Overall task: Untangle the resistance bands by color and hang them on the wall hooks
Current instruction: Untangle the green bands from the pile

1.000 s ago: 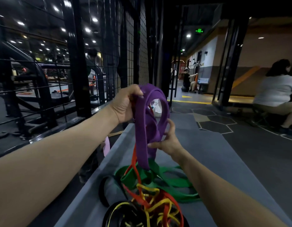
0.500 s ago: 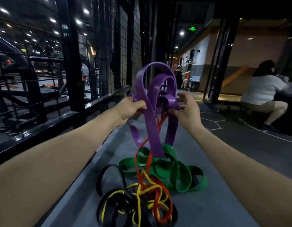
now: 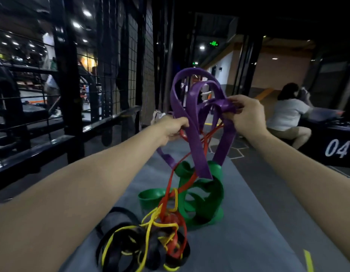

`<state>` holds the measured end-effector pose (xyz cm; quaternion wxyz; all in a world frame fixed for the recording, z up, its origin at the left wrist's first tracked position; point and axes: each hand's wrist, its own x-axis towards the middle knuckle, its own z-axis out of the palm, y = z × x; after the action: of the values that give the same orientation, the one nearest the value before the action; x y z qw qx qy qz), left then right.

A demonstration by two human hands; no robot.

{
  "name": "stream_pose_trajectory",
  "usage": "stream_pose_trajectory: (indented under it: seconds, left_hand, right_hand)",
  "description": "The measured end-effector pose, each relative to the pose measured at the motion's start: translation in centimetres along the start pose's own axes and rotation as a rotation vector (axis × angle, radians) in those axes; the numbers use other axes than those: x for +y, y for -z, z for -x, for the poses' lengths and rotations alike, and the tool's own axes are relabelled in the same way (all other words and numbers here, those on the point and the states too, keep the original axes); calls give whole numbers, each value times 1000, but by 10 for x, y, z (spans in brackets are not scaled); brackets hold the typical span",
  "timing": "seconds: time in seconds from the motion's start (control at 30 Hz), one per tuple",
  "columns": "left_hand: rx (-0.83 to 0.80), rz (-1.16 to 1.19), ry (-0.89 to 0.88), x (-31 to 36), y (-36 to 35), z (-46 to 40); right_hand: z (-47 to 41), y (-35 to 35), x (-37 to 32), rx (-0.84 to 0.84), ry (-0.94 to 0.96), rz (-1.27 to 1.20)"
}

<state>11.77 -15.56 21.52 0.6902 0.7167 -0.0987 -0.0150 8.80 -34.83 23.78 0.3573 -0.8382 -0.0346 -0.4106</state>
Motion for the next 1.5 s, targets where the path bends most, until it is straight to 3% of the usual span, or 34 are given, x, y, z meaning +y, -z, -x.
stream_pose_trajectory:
  seconds: [0.27,0.7,0.9,0.97,1.03,1.13,1.2,1.3,1.4,1.5]
  left_hand:
    - [-151,71,48,-3,-51,-7]
    - [294,-53,263,-74,97,3]
    - [435,-238,418,-131,154,20]
    - [403,-341,461,-153,162,22]
    - [340,-645,539,-172,166,19]
    - [362,-947,485,-179,150,18]
    - [313,-984,306,-180,133,15]
    - [107,-1000,24,-192,106,-1]
    - [-38,-978,13,-203,83,-13]
    - [-166,-990,28,-219,67,-17]
  right_hand:
    - [-3,41,12,34,-59,177]
    - [50,-129,-29,-355,-39,122]
    - [84,-198,-31,-708,-3,33]
    - [90,-198,-15,-756,-37,48]
    - [94,-191,14,-791,-106,122]
    - [103,-178,68,-856,-217,281]
    - [112,-172,97,-891,-293,320]
    - [124,-171,125,-920,-319,369]
    - [134,-177,144,-978,-329,429]
    - [142,-186,167,-916,-282,479]
